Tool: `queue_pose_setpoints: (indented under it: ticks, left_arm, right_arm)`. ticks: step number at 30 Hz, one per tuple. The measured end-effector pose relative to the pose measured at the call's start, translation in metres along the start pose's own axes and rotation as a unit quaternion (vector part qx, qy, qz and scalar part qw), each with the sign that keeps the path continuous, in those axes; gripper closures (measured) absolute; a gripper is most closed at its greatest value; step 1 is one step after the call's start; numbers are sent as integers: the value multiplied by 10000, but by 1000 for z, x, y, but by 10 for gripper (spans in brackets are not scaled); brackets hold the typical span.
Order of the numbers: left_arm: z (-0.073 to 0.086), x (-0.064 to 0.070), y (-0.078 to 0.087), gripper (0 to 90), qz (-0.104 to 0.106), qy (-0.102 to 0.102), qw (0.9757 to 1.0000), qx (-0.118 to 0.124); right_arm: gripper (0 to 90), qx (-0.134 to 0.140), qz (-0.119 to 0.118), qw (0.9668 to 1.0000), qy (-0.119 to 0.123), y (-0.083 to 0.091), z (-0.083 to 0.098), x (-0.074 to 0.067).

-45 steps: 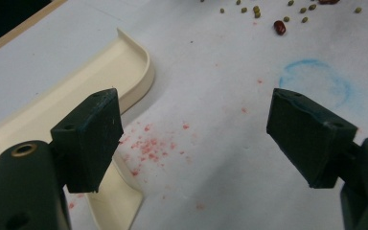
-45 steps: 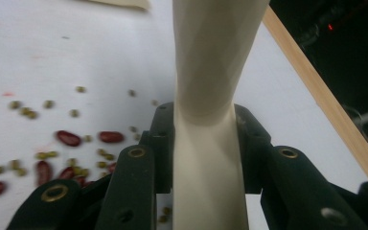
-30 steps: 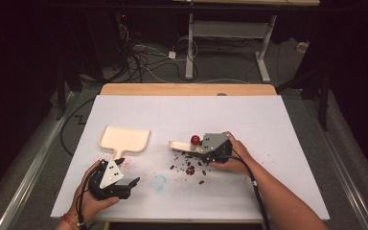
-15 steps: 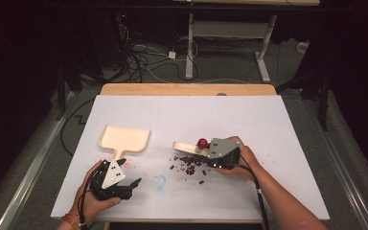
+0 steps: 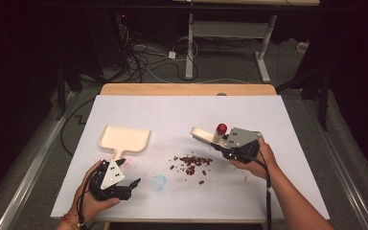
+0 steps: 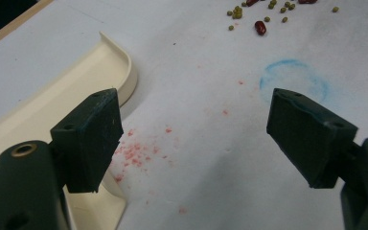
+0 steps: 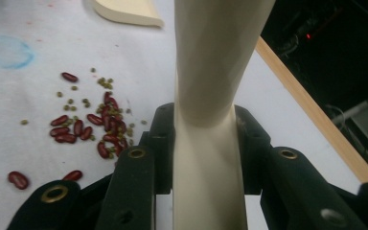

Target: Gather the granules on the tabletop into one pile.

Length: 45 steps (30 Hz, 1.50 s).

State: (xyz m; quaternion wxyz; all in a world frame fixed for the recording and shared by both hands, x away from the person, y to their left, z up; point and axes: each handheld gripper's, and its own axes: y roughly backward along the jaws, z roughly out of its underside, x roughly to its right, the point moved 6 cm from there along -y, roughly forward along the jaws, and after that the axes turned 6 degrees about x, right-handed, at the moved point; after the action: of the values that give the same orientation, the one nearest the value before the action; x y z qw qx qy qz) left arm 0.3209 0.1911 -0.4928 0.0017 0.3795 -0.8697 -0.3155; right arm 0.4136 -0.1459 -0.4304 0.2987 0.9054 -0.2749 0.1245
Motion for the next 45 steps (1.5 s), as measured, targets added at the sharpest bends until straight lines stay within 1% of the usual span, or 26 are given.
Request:
queue_pose_setpoints:
  ticks: [1,3,6,7,8,9,11,12,13,14,16,21,25,27,28,30,32,34,36,37,38,39,40,41,43,45]
  left_arm:
    - [0,0,-1,192,9,-3,10000,-13]
    - [0,0,-2,191,30,-27,10000,-42]
    - [-1,1,-3,191,61,-58,10000,-51]
    - [-1,1,-4,191,68,-62,9999,-59]
    - [-1,2,-4,191,68,-51,9999,-64]
    - [0,1,-4,191,71,-53,9999,-72]
    - [0,1,-5,192,79,-50,9999,-95]
    - [0,1,-5,191,84,-55,9999,-97]
    - [0,2,-5,191,89,-64,9999,-95]
    - [0,2,-4,191,93,-73,9999,-94]
    - [0,2,-4,192,102,-80,9999,-103]
    - [0,2,-3,191,107,-92,9999,-83]
    - [0,2,-2,192,117,-109,9998,-92]
    - [0,2,-2,191,118,-119,9998,-102]
    - [0,2,-2,191,119,-121,9998,-102]
    - [0,2,-2,191,121,-123,9998,-103]
    - [1,2,-2,192,124,-124,9998,-110]
    - [1,2,-2,191,114,-126,9998,-107]
    - [0,2,-1,191,97,-110,9999,-81]
    - [0,1,-1,191,75,-96,9999,-77]
    - [0,1,-1,191,58,-93,9999,-77]
    - [0,0,0,191,40,-93,9999,-68]
    - [0,-1,0,191,16,-96,9999,-61]
    - [0,-2,1,191,-25,-84,10000,-43]
    - [-1,-5,3,187,-87,-43,10000,-11]
    - [-1,-8,4,184,-152,30,9999,49]
  right_arm:
    - [671,-67,89,9999,-57,-2,2,2]
    - [671,-210,276,9994,-75,-9,6,6]
    - [672,-378,341,9986,-128,-23,10,5]
    - [672,-415,308,9986,-96,-28,11,3]
    - [672,-536,208,9983,-1,-38,13,-3]
    - [672,-536,208,9983,-1,-38,13,-3]
    - [671,-517,50,9986,58,-43,11,-11]
    - [671,-610,-14,9978,267,-46,9,-20]
    - [671,-610,-14,9978,267,-46,9,-20]
    - [671,-626,-57,9976,298,-47,8,-25]
    - [670,-660,-150,9969,403,-46,6,-34]
    - [670,-604,-399,9961,500,-38,0,-53]
    - [671,-554,-532,9958,489,-33,-4,-63]
    - [671,-559,-504,9959,497,-31,-6,-64]
    - [671,-567,-457,9960,516,-31,-7,-63]
    - [671,-524,-390,9968,469,-28,-9,-59]
    - [672,-399,-405,9978,344,-23,-12,-55]
    - [671,-268,-331,9988,228,-14,-17,-52]
    - [671,-104,-329,9992,179,-3,-23,-52]
    - [672,-26,-415,9991,104,2,-26,-54]
    - [671,144,-638,9978,-52,12,-32,-61]
    - [671,144,-638,9978,-52,12,-32,-61]
    - [671,222,-813,9963,-141,16,-35,-66]
    - [671,293,-1002,9942,-259,19,-38,-72]
    - [671,383,-1298,9901,-382,21,-42,-84]
    - [671,376,-1618,9850,-472,17,-44,-96]
